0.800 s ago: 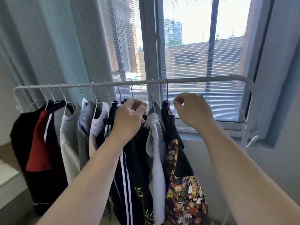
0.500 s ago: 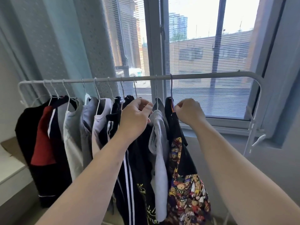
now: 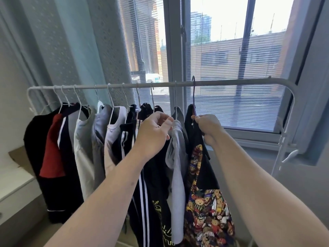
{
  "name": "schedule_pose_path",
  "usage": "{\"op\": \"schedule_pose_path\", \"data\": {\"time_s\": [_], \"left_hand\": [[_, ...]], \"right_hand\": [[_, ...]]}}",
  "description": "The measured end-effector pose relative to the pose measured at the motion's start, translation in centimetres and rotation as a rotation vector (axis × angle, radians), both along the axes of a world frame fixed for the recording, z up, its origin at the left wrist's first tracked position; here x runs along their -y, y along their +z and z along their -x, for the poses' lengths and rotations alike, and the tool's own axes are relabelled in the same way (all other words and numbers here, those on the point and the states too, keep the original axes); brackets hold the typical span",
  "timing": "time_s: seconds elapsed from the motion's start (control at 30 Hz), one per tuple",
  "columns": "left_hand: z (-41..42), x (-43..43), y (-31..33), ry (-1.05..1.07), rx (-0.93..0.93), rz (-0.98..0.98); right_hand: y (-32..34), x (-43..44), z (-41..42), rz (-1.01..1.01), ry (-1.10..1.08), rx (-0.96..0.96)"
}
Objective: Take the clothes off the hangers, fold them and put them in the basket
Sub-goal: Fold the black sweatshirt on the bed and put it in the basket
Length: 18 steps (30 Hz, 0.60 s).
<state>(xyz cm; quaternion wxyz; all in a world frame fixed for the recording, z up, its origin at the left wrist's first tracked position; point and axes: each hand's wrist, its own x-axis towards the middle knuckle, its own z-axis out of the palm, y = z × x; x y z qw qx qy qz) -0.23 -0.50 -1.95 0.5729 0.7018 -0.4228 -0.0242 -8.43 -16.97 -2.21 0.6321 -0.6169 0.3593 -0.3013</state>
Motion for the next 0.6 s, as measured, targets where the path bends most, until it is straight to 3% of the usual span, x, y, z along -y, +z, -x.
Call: {"op": "schedule_pose_path", "data": {"time_s": [0.27, 0.47, 0.6], "left_hand": [[0.6, 0.5, 0.3, -0.037, -0.024, 0.012], [2.8, 0.7, 1.0, -0.176, -0.163, 0.019], [3.7, 0.4, 1.5, -0.262, -0.157, 0.026]], "right_hand": [[5.5, -1.4, 1.7, 0.178, -0.035, 0.160], [7.9, -4.5, 4.5, 0.157, -0.029, 0.290], [8.9, -6.3, 6.6, 0.158, 0.023, 0.320]]}}
